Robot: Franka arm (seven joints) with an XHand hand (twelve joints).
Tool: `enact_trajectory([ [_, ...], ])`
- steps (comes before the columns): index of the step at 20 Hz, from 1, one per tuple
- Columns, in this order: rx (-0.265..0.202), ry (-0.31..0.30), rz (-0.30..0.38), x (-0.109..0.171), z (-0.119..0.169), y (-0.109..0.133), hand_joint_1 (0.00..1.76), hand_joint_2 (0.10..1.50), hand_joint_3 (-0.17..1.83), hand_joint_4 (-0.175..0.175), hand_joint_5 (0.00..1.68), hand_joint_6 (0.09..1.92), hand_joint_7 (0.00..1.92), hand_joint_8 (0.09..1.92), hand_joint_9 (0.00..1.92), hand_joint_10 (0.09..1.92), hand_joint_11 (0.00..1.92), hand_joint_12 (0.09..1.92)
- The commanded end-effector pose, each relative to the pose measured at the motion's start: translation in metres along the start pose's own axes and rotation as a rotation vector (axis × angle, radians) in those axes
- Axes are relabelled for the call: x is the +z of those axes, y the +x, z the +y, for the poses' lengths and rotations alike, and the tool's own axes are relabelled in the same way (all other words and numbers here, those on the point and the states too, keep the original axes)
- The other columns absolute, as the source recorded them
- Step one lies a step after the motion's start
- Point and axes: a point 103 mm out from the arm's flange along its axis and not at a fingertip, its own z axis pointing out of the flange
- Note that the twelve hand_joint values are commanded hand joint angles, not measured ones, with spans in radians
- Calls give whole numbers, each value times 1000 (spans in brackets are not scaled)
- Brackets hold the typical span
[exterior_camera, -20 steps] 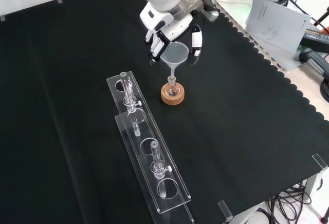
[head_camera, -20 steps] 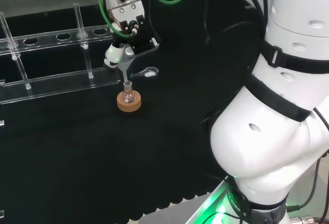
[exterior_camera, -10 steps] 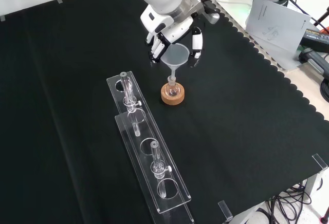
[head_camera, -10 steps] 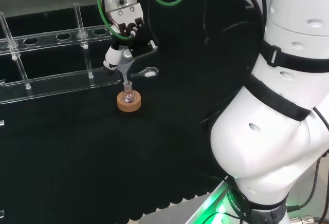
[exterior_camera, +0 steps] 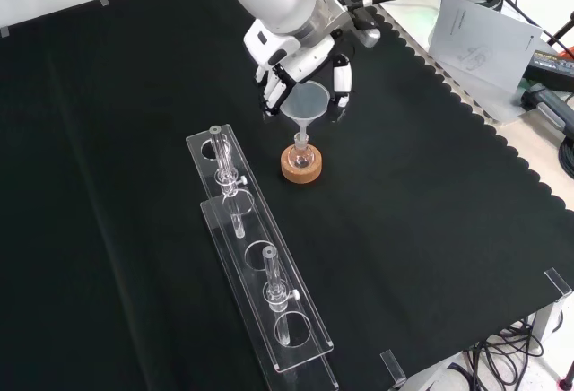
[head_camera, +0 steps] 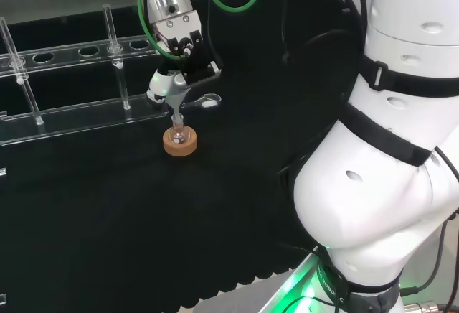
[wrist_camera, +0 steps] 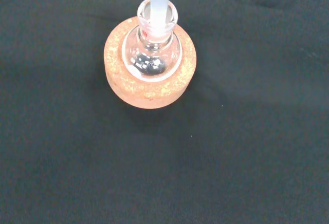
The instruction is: Place the funnel on the round-bottom flask.
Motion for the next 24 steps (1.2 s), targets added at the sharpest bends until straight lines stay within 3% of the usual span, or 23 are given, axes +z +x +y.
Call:
enact_trajectory([
  [1,-19,10,12,9,7,-4,757,796,555,-83,461,326,523,836,983,759,499,1301],
  [2,-18,14,14,10,8,-4,757,796,555,-83,461,325,523,836,982,759,499,1300],
  [3,35,22,-2,10,8,0,757,796,555,-83,461,325,522,836,981,758,498,1300],
  [11,17,29,45,14,11,7,755,796,554,-81,461,324,508,834,898,730,496,1301],
  [13,2,29,53,14,12,-11,753,795,554,-80,460,323,500,832,863,717,493,1301],
  [16,23,34,21,16,12,-19,750,795,553,-79,459,322,491,832,830,705,488,1302],
  [19,21,46,22,17,13,-12,747,795,553,-79,454,318,478,831,806,697,481,1304],
  [23,0,49,16,18,14,2,740,795,552,-81,442,310,468,832,790,692,476,1308],
  [24,-21,45,30,19,14,-10,738,795,552,-82,441,309,466,833,788,692,476,1309],
])
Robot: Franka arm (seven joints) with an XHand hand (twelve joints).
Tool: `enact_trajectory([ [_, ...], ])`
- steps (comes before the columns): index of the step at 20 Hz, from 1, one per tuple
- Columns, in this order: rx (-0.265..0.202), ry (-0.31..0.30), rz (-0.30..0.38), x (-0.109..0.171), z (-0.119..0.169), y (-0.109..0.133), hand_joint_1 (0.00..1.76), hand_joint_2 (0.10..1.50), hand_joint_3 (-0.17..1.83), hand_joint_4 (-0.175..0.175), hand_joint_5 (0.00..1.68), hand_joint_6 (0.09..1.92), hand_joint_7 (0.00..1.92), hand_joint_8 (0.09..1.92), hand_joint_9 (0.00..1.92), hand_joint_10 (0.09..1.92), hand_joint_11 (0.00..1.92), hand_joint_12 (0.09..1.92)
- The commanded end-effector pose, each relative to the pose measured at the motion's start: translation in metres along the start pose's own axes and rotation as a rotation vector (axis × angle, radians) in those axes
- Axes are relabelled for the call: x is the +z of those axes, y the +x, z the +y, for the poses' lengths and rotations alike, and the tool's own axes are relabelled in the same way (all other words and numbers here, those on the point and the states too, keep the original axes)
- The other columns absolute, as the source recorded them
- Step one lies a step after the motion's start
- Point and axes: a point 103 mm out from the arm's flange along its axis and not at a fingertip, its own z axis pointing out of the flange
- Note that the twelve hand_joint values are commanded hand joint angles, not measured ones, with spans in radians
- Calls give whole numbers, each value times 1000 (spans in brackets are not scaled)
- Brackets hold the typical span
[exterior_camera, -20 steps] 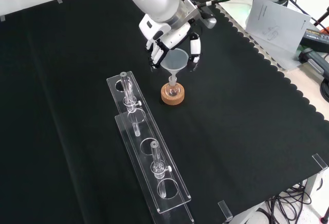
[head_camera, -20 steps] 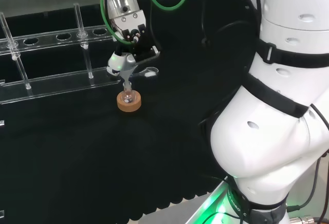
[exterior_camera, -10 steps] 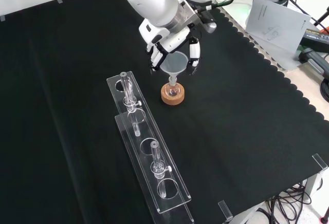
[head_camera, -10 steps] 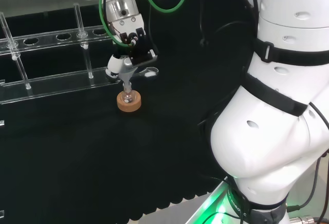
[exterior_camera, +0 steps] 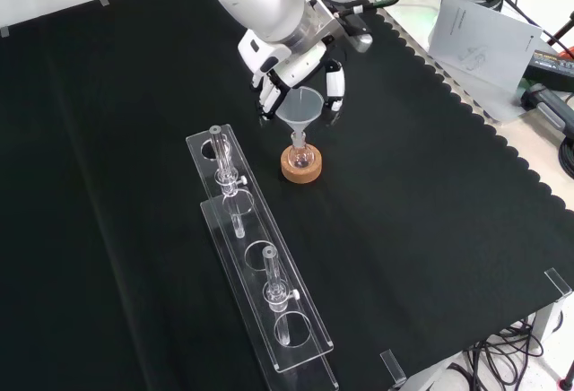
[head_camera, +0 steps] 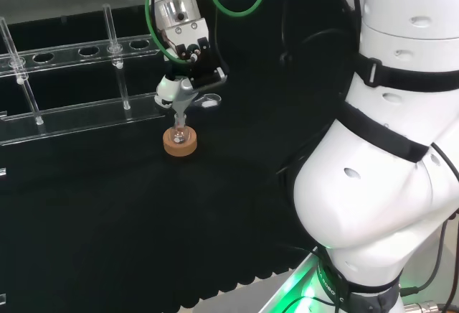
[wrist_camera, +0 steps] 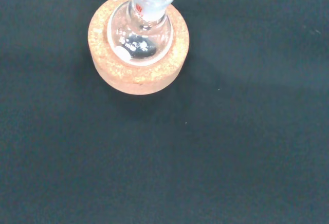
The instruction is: Place the funnel on the round-bottom flask.
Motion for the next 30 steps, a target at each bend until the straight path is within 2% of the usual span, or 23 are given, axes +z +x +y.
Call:
enact_trajectory([
  [1,-40,4,5,3,1,-5,737,795,551,-82,440,308,464,833,786,691,475,1309],
  [5,-41,6,-8,5,1,3,731,795,551,-82,439,304,455,834,780,690,472,1312],
  [6,1,7,-30,4,0,9,730,795,551,-82,439,304,454,834,779,689,471,1313],
  [7,2,5,-17,6,1,-3,729,795,551,-82,439,303,452,834,777,689,470,1313],
  [9,-7,5,-17,6,1,-6,727,793,550,-82,438,301,446,834,771,687,468,1314],
  [13,-20,5,-18,6,-1,12,720,784,546,-81,435,295,425,832,746,681,457,1315],
  [15,-46,8,4,6,0,-2,717,781,545,-81,434,292,419,833,737,681,453,1318],
  [23,-51,14,-19,7,0,12,707,771,543,-82,429,283,387,830,712,680,444,1323],
  [30,-54,33,-13,9,1,16,671,740,514,-78,393,194,70,770,390,727,298,1394],
])
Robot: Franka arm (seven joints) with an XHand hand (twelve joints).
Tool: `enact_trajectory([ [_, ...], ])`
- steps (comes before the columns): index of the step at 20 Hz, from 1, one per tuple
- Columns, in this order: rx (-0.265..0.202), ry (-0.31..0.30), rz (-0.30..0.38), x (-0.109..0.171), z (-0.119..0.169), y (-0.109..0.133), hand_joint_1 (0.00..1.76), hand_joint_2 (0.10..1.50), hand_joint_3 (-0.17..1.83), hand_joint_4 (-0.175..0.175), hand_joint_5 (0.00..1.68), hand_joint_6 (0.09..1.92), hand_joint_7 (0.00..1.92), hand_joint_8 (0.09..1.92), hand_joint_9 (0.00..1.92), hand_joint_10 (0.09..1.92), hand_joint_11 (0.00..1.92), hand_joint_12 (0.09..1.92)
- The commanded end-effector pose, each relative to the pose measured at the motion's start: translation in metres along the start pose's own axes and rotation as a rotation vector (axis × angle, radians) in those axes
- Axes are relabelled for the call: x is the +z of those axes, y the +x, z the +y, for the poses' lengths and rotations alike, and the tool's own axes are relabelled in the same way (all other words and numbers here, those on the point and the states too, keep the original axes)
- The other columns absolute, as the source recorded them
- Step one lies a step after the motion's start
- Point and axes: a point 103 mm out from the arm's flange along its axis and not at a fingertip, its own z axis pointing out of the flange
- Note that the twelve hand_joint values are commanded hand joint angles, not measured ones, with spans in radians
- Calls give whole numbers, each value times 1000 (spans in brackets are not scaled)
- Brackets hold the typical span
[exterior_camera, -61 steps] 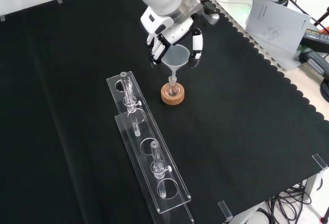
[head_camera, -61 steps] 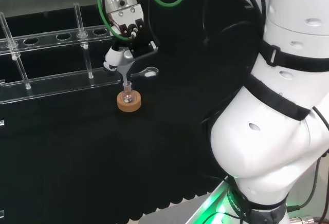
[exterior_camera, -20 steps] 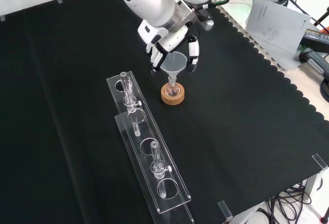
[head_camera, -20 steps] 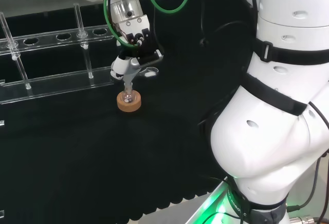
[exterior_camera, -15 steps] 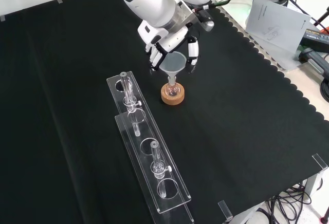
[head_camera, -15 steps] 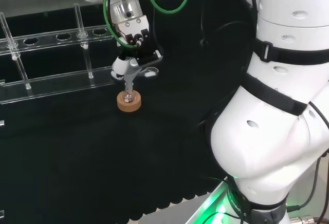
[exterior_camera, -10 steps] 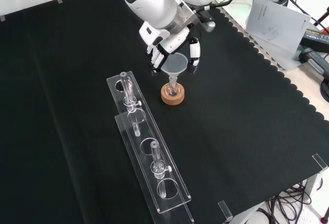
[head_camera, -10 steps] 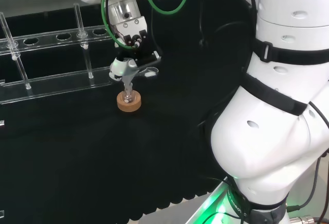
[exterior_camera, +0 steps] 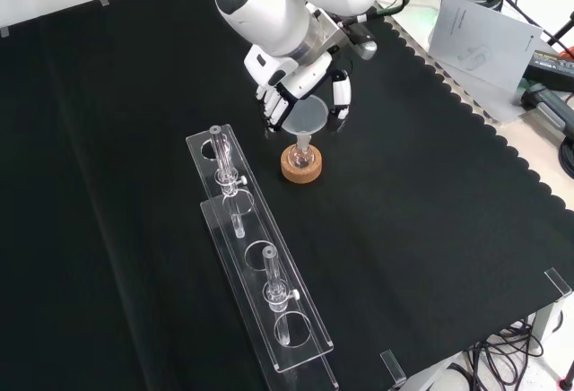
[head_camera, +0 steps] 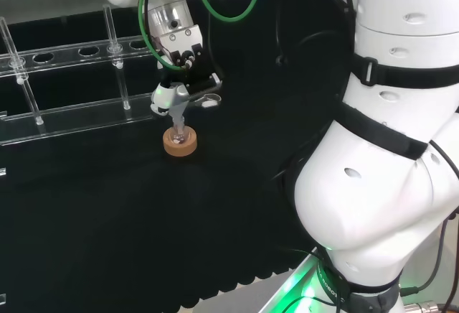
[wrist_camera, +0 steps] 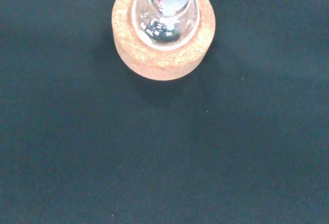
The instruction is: Place the funnel on the round-bottom flask.
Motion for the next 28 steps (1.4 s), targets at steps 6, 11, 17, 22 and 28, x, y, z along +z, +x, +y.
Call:
enact_trajectory([
  [6,-1,4,-6,0,-2,4,642,731,479,-79,335,102,0,555,232,758,211,1423],
  [11,-37,-11,-4,-3,-3,3,633,740,451,-78,297,87,0,325,127,771,149,1443],
  [17,-28,-24,-21,-8,-8,4,626,749,427,-77,264,87,0,175,30,802,82,1468],
  [22,-9,-61,5,-27,-17,3,618,747,419,-75,252,87,1,161,9,809,64,1475],
  [28,-19,-143,16,-53,-35,-11,608,745,406,-77,262,87,0,471,81,812,72,1479],
])
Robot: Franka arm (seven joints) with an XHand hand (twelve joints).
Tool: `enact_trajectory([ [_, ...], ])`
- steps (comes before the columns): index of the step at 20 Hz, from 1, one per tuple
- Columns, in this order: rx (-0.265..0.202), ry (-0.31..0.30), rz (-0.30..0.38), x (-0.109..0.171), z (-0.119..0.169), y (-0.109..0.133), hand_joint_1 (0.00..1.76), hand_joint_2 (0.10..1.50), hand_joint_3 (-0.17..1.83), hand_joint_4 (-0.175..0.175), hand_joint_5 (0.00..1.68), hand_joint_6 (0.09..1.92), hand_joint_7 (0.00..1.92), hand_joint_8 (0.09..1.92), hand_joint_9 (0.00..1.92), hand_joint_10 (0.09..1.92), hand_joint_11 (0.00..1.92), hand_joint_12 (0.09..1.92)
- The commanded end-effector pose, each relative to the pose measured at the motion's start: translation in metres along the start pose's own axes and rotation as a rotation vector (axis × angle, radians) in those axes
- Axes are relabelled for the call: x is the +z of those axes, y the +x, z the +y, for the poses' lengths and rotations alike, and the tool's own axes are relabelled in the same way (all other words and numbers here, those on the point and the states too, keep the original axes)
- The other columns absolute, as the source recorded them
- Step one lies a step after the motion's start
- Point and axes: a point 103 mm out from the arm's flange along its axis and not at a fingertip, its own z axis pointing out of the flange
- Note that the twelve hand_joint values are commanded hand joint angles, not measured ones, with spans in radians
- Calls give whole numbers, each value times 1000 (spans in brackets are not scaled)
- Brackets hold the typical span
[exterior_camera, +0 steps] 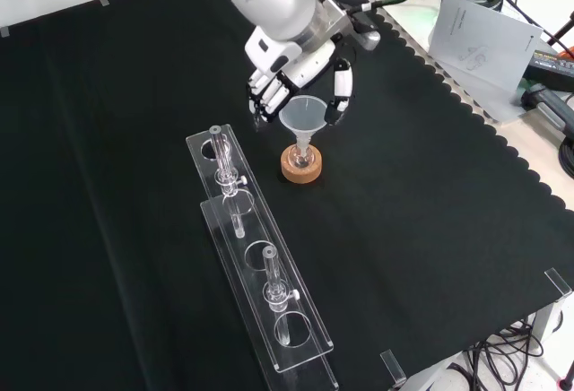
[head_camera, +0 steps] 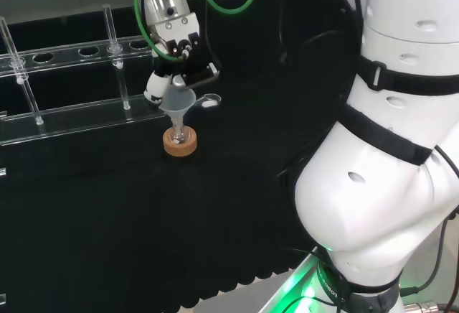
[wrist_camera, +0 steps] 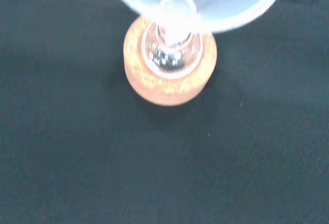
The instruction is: Place the funnel on the round-bottom flask.
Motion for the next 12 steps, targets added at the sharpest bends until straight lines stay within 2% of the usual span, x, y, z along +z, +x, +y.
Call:
enact_trajectory([
  [1,20,-84,12,-31,-20,-17,608,745,405,-78,266,87,0,503,92,811,74,1479],
  [7,-12,-130,19,-45,-29,-47,610,741,408,-79,294,87,0,633,161,798,117,1460],
  [12,-27,-158,52,-50,-31,-70,611,738,409,-80,310,87,5,666,188,792,131,1450],
])
